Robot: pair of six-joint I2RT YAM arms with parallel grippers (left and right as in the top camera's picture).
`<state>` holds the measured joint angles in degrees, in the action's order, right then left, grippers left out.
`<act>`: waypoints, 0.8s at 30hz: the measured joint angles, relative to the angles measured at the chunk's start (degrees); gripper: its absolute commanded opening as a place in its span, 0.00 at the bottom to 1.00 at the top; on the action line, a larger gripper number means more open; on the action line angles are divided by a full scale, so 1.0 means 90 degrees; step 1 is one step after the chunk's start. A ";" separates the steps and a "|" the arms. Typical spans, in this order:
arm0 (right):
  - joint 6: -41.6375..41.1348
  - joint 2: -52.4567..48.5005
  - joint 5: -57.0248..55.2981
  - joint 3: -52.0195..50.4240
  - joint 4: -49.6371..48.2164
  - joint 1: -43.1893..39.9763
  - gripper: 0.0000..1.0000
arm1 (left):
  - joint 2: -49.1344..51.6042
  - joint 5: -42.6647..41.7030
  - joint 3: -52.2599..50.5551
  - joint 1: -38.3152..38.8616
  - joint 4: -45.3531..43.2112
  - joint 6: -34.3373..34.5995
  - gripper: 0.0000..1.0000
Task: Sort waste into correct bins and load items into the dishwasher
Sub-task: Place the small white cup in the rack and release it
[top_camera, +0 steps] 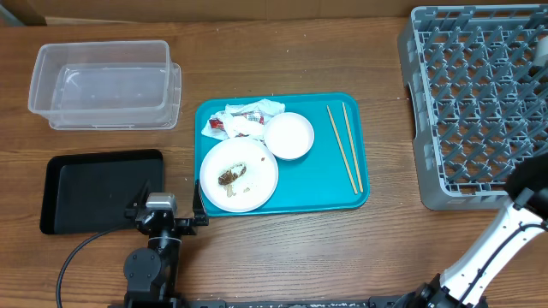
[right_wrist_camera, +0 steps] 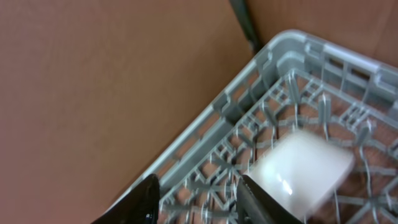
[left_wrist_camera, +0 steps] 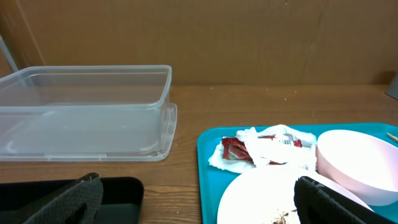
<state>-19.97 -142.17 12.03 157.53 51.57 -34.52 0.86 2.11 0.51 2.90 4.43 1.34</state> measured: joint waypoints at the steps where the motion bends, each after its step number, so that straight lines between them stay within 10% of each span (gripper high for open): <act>1: 0.0024 -0.0022 -0.0219 -0.0019 -0.0097 0.0090 0.35 | 0.0000 0.0000 0.0000 0.0000 0.0000 0.0000 1.00; 24: 0.0044 -0.0840 -0.2101 -0.0508 0.0602 0.0435 0.27 | 0.0000 0.0000 0.0000 0.0000 0.0000 0.0000 1.00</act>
<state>-19.57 -149.73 -6.87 152.97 56.99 -30.61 0.86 2.11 0.51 2.90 4.43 1.34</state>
